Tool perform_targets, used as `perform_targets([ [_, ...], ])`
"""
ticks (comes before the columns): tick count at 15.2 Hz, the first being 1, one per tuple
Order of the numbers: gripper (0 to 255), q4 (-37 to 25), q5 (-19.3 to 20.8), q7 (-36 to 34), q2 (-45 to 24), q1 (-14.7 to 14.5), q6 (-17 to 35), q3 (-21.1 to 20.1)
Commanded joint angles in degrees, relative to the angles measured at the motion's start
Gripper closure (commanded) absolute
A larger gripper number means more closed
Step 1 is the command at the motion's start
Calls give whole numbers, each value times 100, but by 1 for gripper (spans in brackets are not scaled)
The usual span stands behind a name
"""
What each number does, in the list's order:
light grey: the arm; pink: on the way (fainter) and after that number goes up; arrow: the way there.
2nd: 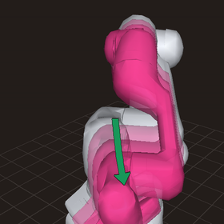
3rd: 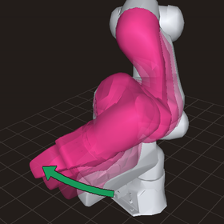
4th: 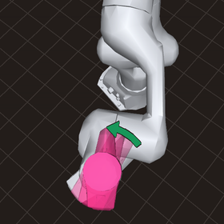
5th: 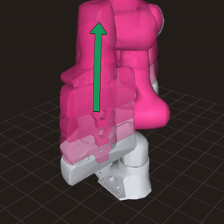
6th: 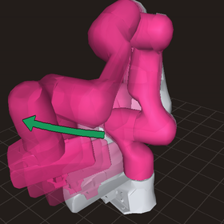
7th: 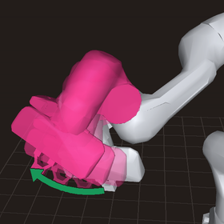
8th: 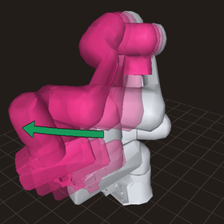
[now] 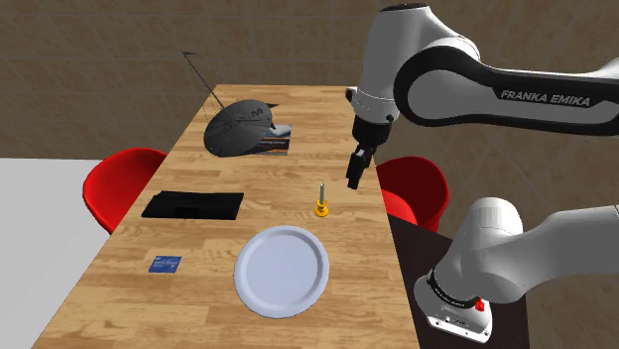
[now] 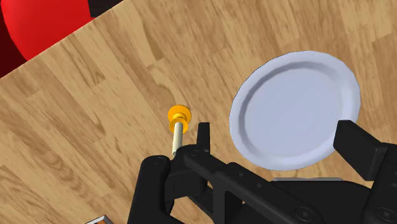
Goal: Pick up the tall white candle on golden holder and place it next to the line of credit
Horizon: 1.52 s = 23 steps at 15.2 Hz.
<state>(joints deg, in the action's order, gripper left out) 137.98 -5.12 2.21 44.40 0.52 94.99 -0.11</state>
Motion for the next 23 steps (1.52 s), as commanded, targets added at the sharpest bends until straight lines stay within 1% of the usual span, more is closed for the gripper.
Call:
perform_targets([
  [1, 0, 0, 0, 0, 0, 0, 0, 0],
  [6, 0, 1170, 131, -16, 220, 161, 1577, -31],
  [11, 0, 2101, 254, -50, 11, 347, 3349, -48],
  [15, 0, 2619, 358, -96, -573, 524, 4957, -56],
  [19, 0, 2871, 485, -174, -1569, 759, 6714, -89],
  [20, 0, 2881, 505, -188, -1718, 797, 6937, -99],
  [23, 0, 2842, 512, -193, -2105, 810, 7284, -110],
])
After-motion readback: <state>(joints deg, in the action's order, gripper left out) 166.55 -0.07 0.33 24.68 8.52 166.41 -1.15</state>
